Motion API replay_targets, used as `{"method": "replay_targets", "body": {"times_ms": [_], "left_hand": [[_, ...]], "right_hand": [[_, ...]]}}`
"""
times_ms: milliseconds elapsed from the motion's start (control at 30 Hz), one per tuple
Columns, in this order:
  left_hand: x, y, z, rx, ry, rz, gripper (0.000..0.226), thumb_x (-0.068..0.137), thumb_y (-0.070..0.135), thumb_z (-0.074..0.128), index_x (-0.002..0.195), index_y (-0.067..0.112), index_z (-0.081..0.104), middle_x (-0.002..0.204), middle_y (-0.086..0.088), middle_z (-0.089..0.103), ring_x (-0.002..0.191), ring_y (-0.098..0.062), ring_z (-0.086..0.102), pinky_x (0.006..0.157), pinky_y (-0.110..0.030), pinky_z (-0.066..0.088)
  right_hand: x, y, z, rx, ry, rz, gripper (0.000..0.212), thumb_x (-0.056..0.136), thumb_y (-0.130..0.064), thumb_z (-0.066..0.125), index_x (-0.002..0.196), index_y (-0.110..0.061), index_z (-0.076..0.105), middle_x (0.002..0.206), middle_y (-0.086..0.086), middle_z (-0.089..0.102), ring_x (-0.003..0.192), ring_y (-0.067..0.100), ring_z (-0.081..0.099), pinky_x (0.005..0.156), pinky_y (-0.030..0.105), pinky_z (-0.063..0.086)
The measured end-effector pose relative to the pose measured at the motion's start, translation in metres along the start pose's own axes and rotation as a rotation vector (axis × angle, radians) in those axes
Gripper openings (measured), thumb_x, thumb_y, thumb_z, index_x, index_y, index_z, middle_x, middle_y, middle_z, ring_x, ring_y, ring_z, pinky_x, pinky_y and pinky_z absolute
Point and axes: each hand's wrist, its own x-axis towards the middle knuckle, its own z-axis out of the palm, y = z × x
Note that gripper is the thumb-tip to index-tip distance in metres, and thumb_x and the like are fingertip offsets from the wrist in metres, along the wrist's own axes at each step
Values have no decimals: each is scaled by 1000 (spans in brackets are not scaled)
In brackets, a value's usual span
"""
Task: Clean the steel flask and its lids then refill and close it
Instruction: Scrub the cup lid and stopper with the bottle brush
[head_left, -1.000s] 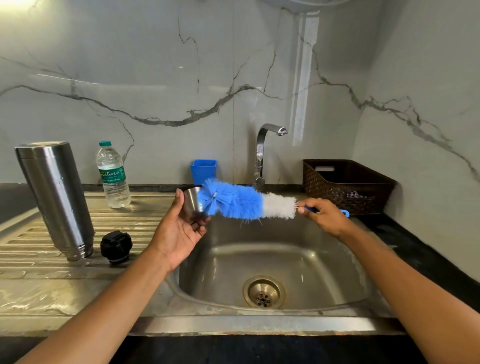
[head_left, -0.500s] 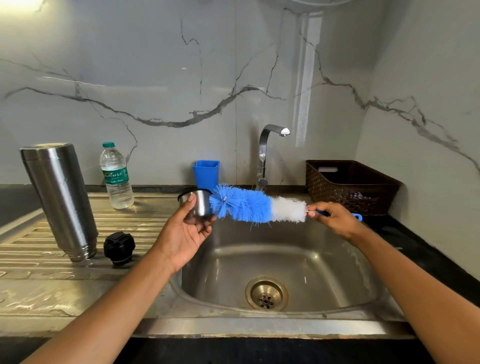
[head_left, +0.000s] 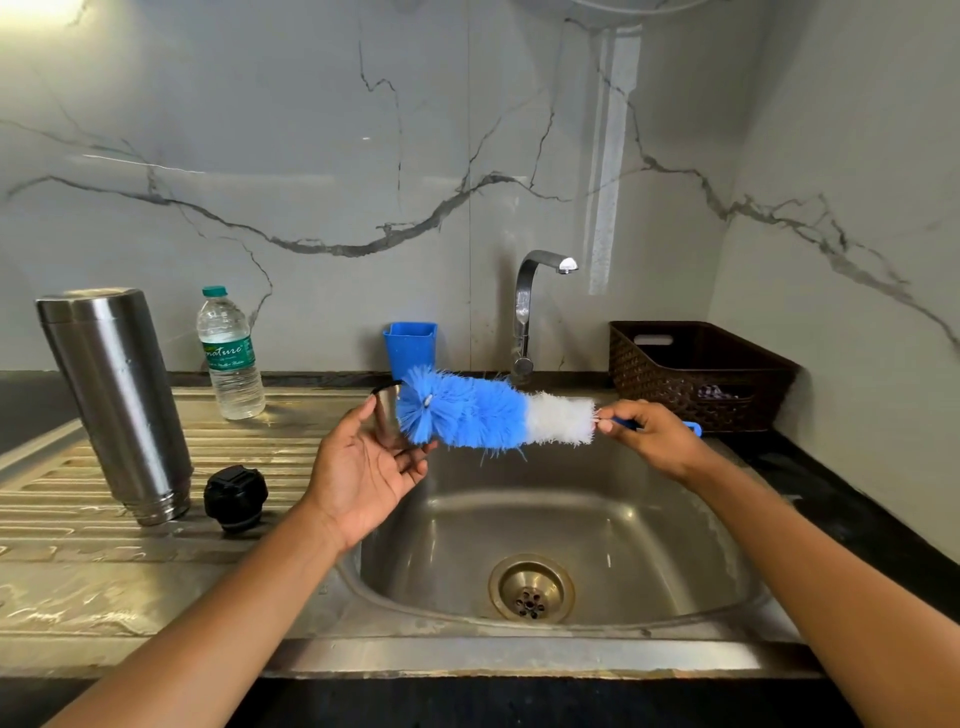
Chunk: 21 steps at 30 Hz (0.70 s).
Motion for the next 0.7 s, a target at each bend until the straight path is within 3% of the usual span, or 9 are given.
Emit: {"method": "replay_targets", "body": {"times_ms": [100, 167, 233, 367, 467, 533, 700], "left_hand": [[2, 2, -2, 32, 24, 28, 46, 71, 56, 62, 94, 17, 72, 98, -10, 68, 86, -19, 57, 73, -30, 40], [3, 1, -2, 66, 26, 30, 64, 50, 59, 82, 96, 16, 69, 93, -9, 68, 79, -17, 58, 70, -28, 43], [5, -1, -2, 61, 32, 19, 72, 40, 57, 87, 96, 17, 67, 92, -8, 67, 74, -15, 60, 69, -27, 44], [8, -2, -4, 17, 19, 37, 77, 33, 55, 91, 98, 24, 68, 105, -4, 63, 89, -15, 60, 70, -27, 42], [6, 2, -4, 12, 32, 33, 56, 51, 50, 86, 95, 22, 68, 101, -4, 67, 86, -16, 62, 68, -27, 41], [4, 3, -2, 24, 48, 19, 42, 72, 47, 66, 102, 18, 64, 98, -9, 66, 82, -18, 59, 68, -28, 40], [4, 0, 0, 19, 26, -12, 49, 79, 48, 54, 116, 17, 60, 107, -11, 66, 93, -21, 59, 73, -29, 42]], "right_hand": [[2, 1, 2, -37, -2, 3, 22, 90, -19, 61, 80, -38, 66, 94, -19, 64, 98, 5, 58, 97, 30, 40], [-1, 8, -4, -11, -3, 36, 22, 90, -15, 61, 82, -35, 66, 95, -16, 63, 95, 4, 58, 98, 34, 41], [-3, 11, -8, -13, 9, 34, 22, 90, -14, 60, 83, -34, 66, 95, -14, 64, 94, 5, 58, 98, 38, 42], [1, 2, 1, -53, 19, -10, 23, 90, -18, 62, 82, -39, 65, 95, -18, 64, 99, 8, 58, 97, 31, 40], [2, 1, 3, -60, 15, -12, 22, 89, -19, 62, 82, -39, 65, 96, -20, 63, 99, 6, 58, 99, 32, 40], [-2, 8, -7, -9, 36, 40, 19, 90, -15, 60, 85, -32, 66, 98, -14, 64, 99, 10, 59, 101, 38, 42], [-4, 11, -12, 14, 59, 54, 13, 90, -18, 60, 89, -28, 68, 102, -5, 67, 102, 15, 60, 102, 44, 42]]}}
